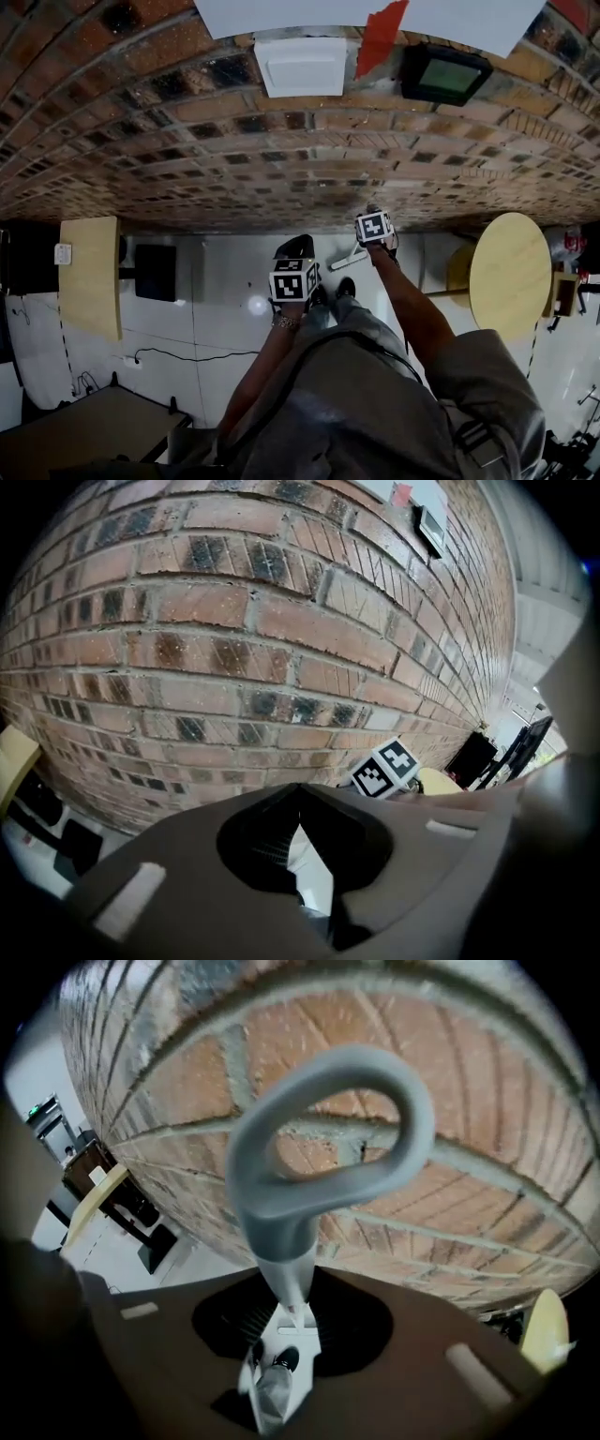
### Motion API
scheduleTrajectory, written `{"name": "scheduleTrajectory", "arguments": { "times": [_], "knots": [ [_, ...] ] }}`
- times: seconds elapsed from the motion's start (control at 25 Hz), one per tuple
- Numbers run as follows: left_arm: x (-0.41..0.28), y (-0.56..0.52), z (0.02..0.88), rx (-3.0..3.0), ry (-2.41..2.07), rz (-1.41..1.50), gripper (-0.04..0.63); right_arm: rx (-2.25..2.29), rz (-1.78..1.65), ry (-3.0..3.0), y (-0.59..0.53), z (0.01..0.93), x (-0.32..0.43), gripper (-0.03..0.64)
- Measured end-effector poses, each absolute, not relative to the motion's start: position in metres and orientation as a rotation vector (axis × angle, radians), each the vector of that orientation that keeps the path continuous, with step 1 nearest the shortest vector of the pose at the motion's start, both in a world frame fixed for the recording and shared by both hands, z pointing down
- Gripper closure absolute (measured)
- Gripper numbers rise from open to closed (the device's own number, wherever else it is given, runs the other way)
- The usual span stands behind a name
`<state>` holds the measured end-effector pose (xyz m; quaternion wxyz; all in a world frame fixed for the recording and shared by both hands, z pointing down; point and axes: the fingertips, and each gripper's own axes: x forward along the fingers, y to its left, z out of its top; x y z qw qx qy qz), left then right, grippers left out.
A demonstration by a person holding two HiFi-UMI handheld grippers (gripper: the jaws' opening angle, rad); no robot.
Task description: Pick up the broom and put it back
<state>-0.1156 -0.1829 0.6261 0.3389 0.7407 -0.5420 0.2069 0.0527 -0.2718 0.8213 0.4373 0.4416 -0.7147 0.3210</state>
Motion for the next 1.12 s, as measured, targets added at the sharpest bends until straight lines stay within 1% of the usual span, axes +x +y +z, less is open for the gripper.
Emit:
{"name": "scheduleTrajectory", "arguments": {
  "times": [0.08,0.24,0.4,0.56,0.76,1.12],
  "knots": [
    [-0.106,-0.191,0.624,1.959,-1.389,0.539,0.624,1.099,0.82,-1.828,-0.244,0.799,0.052,0.517],
    [-0.084,-0.211,0.621,2.015,-1.35,0.537,0.624,1.159,0.759,-1.941,-0.22,0.729,0.054,0.516],
    [-0.062,-0.225,0.615,2.073,-1.326,0.545,0.624,1.212,0.78,-1.984,-0.222,0.673,0.052,0.515],
    [-0.043,-0.237,0.606,2.119,-1.317,0.561,0.627,1.232,0.81,-2.023,-0.237,0.637,0.051,0.515],
    [-0.025,-0.247,0.59,2.149,-1.312,0.535,0.627,1.228,0.819,-2.065,-0.242,0.618,0.05,0.515],
    [-0.018,-0.253,0.584,2.166,-1.3,0.53,0.626,1.155,0.813,-2.085,-0.236,0.62,0.038,0.514]
  ]
}}
